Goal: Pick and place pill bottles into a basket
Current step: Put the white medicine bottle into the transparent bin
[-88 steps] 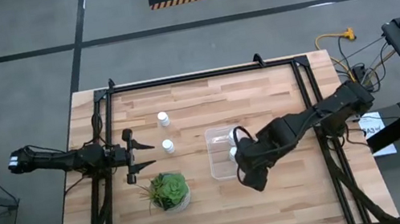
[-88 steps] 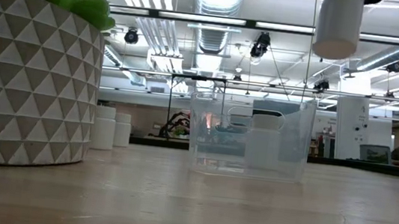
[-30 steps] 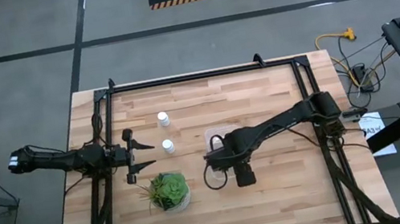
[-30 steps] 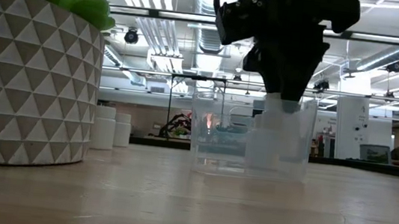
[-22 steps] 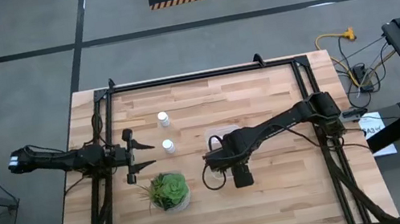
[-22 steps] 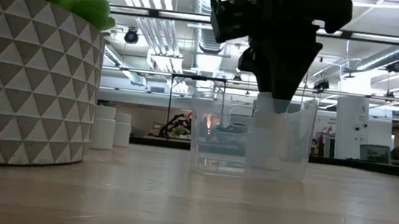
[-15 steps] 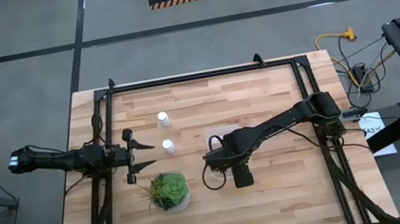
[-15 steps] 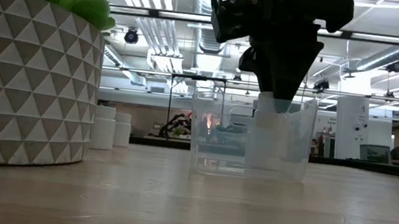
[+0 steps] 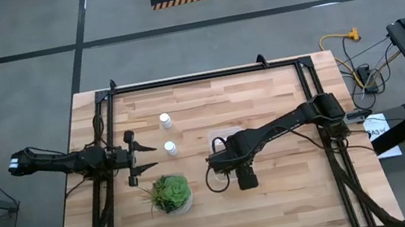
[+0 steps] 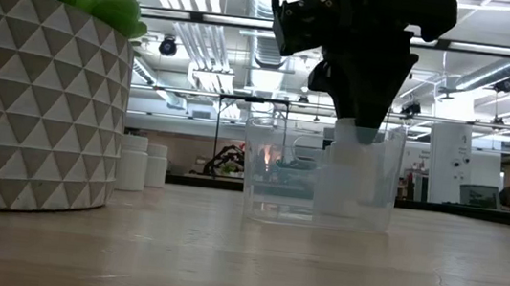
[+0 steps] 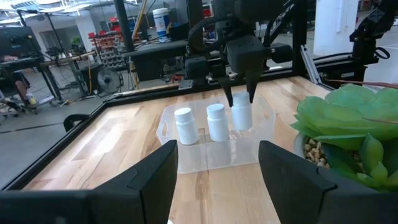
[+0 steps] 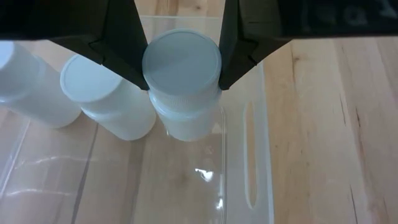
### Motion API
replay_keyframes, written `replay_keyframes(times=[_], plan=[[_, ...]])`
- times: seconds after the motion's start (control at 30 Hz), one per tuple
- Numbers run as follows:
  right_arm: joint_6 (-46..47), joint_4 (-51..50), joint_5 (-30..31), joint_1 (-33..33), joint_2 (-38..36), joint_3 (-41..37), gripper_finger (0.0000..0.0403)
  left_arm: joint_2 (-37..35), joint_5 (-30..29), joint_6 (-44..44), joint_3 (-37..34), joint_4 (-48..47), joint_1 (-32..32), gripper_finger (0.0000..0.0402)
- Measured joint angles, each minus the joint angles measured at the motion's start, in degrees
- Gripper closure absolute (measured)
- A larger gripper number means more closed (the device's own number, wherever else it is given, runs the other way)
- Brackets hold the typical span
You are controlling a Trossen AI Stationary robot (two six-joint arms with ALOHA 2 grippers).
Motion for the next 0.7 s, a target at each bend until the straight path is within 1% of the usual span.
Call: replay_keyframes(times=[0.1, 0.33, 0.7], plan=[[0.2, -0.3, -0.3, 0.0, 0.0, 0.0, 0.0253, 0.0, 0.0, 0.0, 0.0, 0.0, 0.0, 0.0194], [0.3, -1.3, -0.5, 0.3, 0.0, 0.0, 0.023, 0.0, 0.0, 0.0, 0.0, 0.0, 0.0, 0.0194], [0.3, -1.5, -0.5, 0.3, 0.0, 0.0, 0.0219, 0.0, 0.0, 0.0, 0.0, 0.0, 0.0, 0.0194]])
